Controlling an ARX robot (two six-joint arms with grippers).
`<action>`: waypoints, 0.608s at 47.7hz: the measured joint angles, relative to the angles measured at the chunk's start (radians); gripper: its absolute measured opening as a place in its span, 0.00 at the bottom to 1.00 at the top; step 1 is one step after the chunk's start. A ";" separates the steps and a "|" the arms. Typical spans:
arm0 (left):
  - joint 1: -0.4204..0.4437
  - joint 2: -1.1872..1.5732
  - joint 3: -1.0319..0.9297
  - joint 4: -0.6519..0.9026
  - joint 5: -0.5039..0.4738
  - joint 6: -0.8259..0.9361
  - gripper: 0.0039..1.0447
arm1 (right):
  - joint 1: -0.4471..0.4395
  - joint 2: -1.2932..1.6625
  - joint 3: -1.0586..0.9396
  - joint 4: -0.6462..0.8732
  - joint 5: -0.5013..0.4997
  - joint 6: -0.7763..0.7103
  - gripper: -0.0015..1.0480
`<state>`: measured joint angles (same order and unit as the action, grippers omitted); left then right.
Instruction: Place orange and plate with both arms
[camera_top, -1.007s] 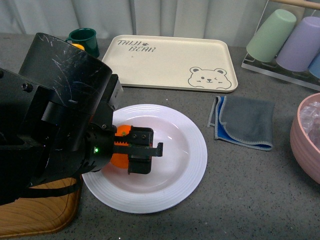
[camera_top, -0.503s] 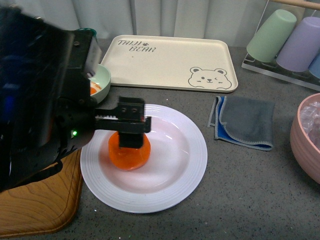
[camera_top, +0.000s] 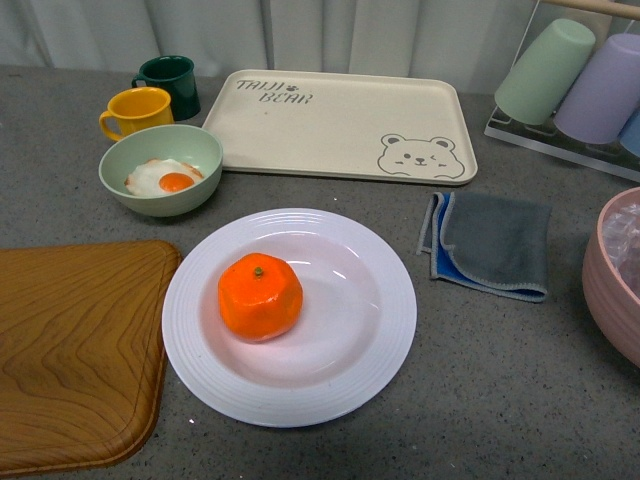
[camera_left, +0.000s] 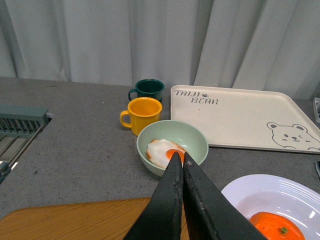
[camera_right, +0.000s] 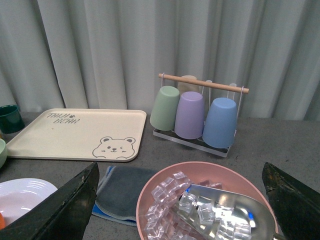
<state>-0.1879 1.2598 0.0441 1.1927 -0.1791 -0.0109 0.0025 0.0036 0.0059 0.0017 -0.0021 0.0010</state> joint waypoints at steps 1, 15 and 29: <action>0.010 -0.032 -0.006 -0.027 0.008 0.000 0.03 | 0.000 0.000 0.000 0.000 0.000 0.000 0.91; 0.084 -0.410 -0.023 -0.387 0.079 0.003 0.03 | 0.000 0.000 0.000 0.000 0.000 0.000 0.91; 0.185 -0.698 -0.024 -0.639 0.177 0.003 0.03 | 0.000 0.000 0.000 0.000 0.000 0.000 0.91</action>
<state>-0.0032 0.5613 0.0204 0.5537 -0.0017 -0.0074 0.0025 0.0036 0.0059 0.0017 -0.0021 0.0010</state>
